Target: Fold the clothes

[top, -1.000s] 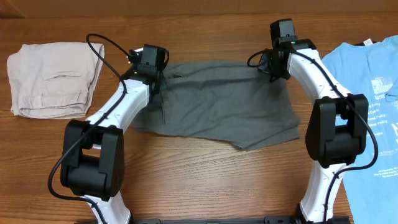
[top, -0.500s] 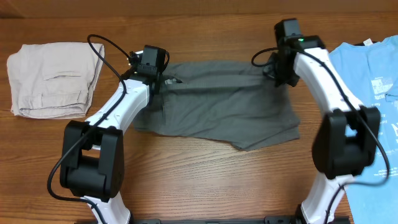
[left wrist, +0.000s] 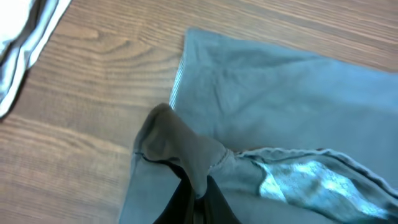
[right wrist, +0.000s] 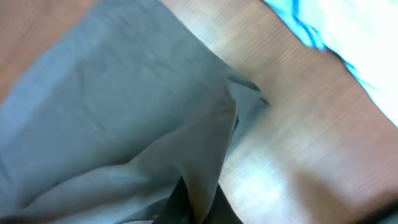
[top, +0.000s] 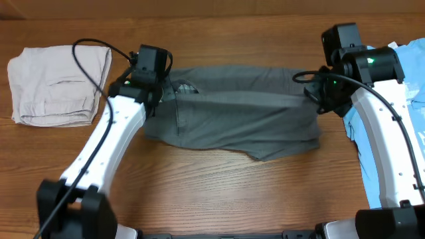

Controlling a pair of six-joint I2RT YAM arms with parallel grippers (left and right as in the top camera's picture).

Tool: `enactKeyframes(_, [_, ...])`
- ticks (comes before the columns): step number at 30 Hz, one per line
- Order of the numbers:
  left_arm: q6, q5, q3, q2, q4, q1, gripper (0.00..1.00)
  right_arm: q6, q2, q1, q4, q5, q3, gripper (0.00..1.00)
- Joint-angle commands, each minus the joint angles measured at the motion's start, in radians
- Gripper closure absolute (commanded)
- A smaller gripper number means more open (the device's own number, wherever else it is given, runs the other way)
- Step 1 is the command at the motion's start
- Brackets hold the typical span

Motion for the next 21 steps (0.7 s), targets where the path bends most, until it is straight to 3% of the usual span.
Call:
enactKeyframes(1, [0.011, 0.033, 0.016, -0.040, -0.044, 0.013, 0.96, 0.057, -0.018, -0.015, -0.058, 0.065, 0.004, 0.96])
enactKeyframes(21, [0.011, 0.002, 0.016, -0.131, -0.050, 0.013, 0.96, 0.080, -0.268, -0.013, -0.186, -0.036, 0.003, 0.96])
